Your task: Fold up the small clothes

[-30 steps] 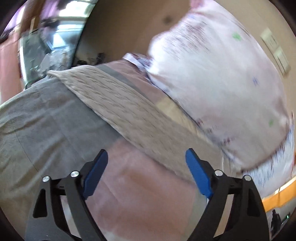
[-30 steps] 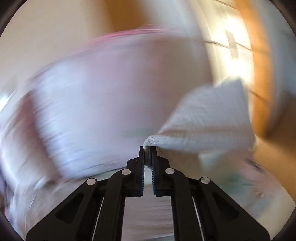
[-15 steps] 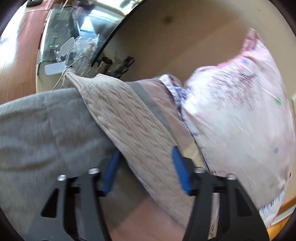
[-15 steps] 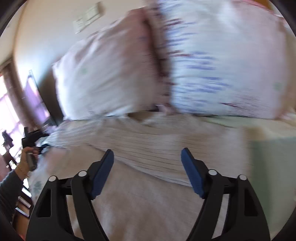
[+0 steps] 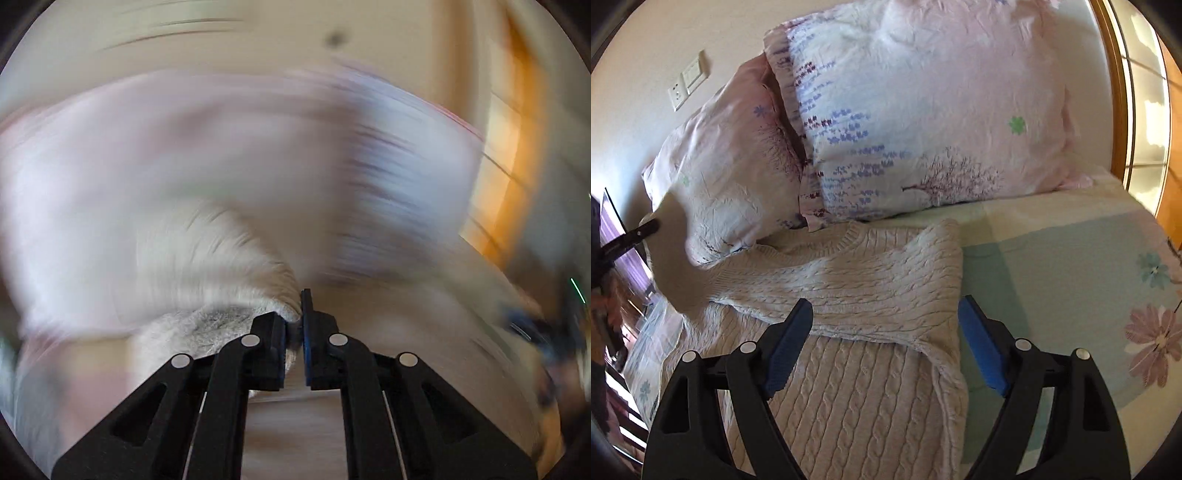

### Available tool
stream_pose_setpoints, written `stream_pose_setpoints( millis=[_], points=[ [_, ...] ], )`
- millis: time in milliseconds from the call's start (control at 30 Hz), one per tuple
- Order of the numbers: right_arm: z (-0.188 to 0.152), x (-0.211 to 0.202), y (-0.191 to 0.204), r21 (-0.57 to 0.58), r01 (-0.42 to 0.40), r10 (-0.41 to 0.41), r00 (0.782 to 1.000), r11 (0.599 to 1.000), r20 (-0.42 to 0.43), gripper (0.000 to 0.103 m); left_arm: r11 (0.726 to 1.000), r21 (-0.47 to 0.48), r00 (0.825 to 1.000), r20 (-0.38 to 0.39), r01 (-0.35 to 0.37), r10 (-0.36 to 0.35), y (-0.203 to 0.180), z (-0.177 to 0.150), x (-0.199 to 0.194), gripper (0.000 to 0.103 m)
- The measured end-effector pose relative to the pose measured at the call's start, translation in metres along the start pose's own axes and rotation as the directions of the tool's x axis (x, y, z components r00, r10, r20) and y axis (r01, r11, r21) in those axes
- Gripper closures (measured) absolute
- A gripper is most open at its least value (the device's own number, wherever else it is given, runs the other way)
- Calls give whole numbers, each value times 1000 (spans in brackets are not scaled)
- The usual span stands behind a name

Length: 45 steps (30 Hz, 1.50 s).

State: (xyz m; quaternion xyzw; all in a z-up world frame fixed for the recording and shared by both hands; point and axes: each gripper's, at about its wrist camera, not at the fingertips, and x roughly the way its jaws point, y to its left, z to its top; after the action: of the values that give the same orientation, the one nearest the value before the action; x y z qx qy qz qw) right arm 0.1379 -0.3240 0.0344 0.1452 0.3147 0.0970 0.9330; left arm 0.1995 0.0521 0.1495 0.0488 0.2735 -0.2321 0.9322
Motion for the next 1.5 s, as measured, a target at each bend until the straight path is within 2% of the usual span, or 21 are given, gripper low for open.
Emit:
stream_pose_setpoints(
  millis=[67, 100, 167, 267, 367, 433, 467, 600, 667, 767, 800, 833, 900, 967, 1100, 1200, 1267, 1333, 1400, 1433, 1500],
  points=[
    [-4, 2, 1, 2, 6, -6, 1000, 1000, -23, 21, 979, 140, 983, -129, 147, -129, -76, -10, 43, 85],
    [-7, -2, -1, 8, 10, -10, 999, 1000, -31, 21, 975, 151, 977, -161, 163, -139, -84, -15, 50, 83],
    [-15, -19, -11, 31, 8, -7, 999, 999, -35, 21, 979, 142, 970, -214, 144, -112, -81, -34, 56, 68],
    [-32, -45, -33, 96, 1, 6, 998, 995, -65, 21, 997, 2, 974, -216, 73, -71, -31, -63, 27, 45],
    [-55, -60, -55, 221, -59, 89, 988, 973, -129, 24, 982, -188, 966, -259, -28, -22, 25, -111, -15, 44],
    [-78, -66, -64, 323, -117, 180, 968, 939, -175, 40, 960, -274, 957, -290, -57, -26, 45, -140, -37, 44],
    [-88, -67, -65, 356, -134, 213, 957, 925, -195, 43, 946, -320, 952, -302, -60, -42, 52, -153, -48, 44],
    [-126, -75, -56, 408, -161, 279, 928, 899, -248, 57, 856, -517, 936, -303, -2, -181, 56, -213, -76, 44],
    [-139, -82, -50, 439, -204, 337, 907, 875, -251, 64, 838, -544, 943, -262, 33, -207, 47, -226, -93, 44],
    [-167, -84, -39, 523, -293, 480, 836, 800, -265, 84, 792, -598, 926, -218, 122, -307, 25, -243, -109, 51],
    [-172, -84, -36, 533, -303, 498, 825, 790, -269, 90, 796, -593, 927, -217, 125, -307, 17, -248, -115, 52],
    [-177, -84, -33, 543, -319, 517, 816, 777, -261, 93, 805, -580, 930, -215, 124, -298, 9, -247, -115, 53],
    [-176, -85, -31, 545, -338, 528, 816, 767, -237, 94, 801, -584, 928, -213, 130, -306, 2, -251, -117, 64],
    [-167, -86, -29, 544, -384, 555, 810, 746, -190, 94, 774, -613, 915, -204, 158, -348, 0, -252, -111, 91],
    [-115, -87, -19, 479, -497, 594, 802, 724, -66, 95, 800, -566, 910, -195, 199, -365, 0, -229, -92, 97],
    [-53, -77, -21, 451, -574, 616, 785, 684, 64, 95, 816, -542, 949, -98, 201, -298, 35, -175, -82, 97],
    [-9, -55, -26, 458, -614, 618, 769, 643, 162, 95, 835, -525, 981, 1, 166, -194, 71, -124, -73, 97],
    [26, -29, -36, 469, -600, 565, 792, 648, 232, 95, 851, -512, 993, 75, 116, -90, 99, -77, -53, 97],
    [57, 14, -52, 527, -539, 472, 840, 657, 269, 90, 875, -482, 997, 79, 52, -15, 112, -45, -22, 92],
    [66, 36, -58, 553, -483, 422, 873, 680, 243, 67, 888, -459, 999, 47, 17, 5, 118, -30, 5, 88],
    [76, 81, -65, 597, -293, 305, 949, 747, 84, 30, 882, -470, 999, -29, -44, 34, 128, -26, 36, 61]
  ],
)
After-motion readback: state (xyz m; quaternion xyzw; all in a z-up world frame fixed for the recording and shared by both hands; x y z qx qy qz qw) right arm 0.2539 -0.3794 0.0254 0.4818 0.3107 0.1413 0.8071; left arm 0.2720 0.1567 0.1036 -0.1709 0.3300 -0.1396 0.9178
